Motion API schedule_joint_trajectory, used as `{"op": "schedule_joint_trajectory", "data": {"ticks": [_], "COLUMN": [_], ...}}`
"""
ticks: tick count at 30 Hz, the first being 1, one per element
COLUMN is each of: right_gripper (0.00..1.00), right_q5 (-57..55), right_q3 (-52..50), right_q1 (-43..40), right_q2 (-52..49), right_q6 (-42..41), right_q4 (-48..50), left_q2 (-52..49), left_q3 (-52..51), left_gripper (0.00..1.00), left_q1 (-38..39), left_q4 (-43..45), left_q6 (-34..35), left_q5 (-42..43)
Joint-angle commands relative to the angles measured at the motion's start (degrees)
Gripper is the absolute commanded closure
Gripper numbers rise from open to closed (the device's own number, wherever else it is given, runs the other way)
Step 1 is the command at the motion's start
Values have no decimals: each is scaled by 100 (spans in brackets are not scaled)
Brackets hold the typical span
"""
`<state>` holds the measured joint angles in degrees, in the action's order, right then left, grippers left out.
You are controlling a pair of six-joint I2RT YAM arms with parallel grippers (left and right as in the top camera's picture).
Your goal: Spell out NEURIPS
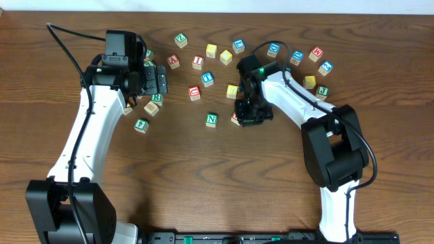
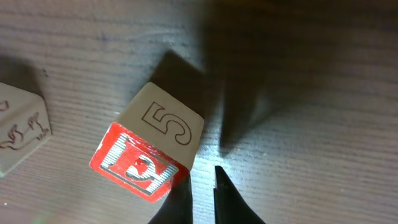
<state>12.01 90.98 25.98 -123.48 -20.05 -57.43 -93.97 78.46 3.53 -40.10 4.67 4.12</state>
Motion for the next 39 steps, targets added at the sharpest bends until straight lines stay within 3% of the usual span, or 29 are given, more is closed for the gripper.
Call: {"op": "schedule_joint_trajectory", "data": {"ticks": [1,16,22,39], "right_gripper": [89,85,89,89], "right_q5": [-118,-201,-203,-315], "right_q3": [-26,-22,81,667], "right_q1": [153,-31,-109,17], "right_q2": [-28,-28,-13,-63], "right_q6": [-85,710,955,702], "right_q4": [223,743,734,1069], "left_q2": [-52,-52,-52,-52], "left_q3": [138,138,138,138], "left_gripper": [2,2,2,2], "left_q1": [-9,-9,-9,-9], "left_q4": [-17,-17,-17,-17], "left_q6": [31,31,31,31], "left_q5": [-52,-52,-50,-52]}}
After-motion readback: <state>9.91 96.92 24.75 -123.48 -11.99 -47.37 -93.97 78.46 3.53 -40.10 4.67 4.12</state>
